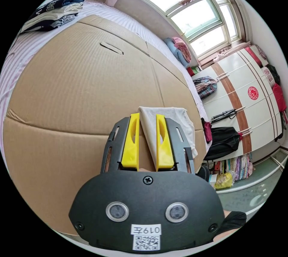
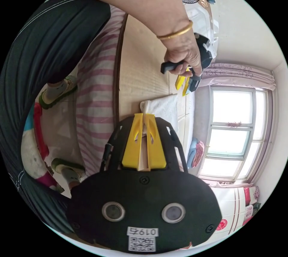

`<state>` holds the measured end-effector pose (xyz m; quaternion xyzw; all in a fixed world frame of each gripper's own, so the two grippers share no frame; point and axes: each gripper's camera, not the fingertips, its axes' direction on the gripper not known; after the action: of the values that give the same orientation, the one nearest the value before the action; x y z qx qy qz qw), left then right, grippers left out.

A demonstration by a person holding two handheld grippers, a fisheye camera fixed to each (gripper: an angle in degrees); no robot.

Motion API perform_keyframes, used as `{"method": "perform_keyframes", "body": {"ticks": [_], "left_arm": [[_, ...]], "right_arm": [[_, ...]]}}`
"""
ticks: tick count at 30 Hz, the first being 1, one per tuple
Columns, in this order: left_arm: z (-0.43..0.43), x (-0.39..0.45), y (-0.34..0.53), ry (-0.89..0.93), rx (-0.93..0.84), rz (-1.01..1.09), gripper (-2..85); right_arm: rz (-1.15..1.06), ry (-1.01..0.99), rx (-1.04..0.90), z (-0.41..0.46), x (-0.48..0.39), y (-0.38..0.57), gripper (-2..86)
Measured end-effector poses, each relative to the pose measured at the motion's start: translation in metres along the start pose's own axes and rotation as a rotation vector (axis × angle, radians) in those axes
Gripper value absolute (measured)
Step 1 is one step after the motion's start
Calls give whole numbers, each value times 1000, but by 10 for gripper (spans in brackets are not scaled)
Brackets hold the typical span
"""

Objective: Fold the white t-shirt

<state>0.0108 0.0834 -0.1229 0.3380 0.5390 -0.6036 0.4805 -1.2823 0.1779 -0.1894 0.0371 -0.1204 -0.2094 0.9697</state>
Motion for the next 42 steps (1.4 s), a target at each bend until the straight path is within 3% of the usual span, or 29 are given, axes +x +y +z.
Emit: {"method": "perform_keyframes", "body": {"ticks": [15,21,24,27,30,32,36,42], "left_arm": [[62,-15,-59,20,-115,83,54],[78,-15,-68,25,-140,120,18],[82,-17,-69,27,-135,119,12],[87,-19,-68,44,-124,129,9],[92,-24,-67,80,-110,110,9],[95,-24,-67,89,-107,110,9],[100,-10,-63,44,-109,158,9],[108,11,-52,-14,-101,231,9]], "right_arm": [[42,25,31,-58,98,40,0],[164,54,73,-96,161,84,63],[408,-22,90,-124,217,138,62],[791,-119,-39,-123,292,224,37],[1179,-350,-98,-103,365,328,39],[1354,-610,76,-91,411,398,53],[1560,-695,146,-64,463,462,34],[1676,-840,84,-19,527,509,108]]}}
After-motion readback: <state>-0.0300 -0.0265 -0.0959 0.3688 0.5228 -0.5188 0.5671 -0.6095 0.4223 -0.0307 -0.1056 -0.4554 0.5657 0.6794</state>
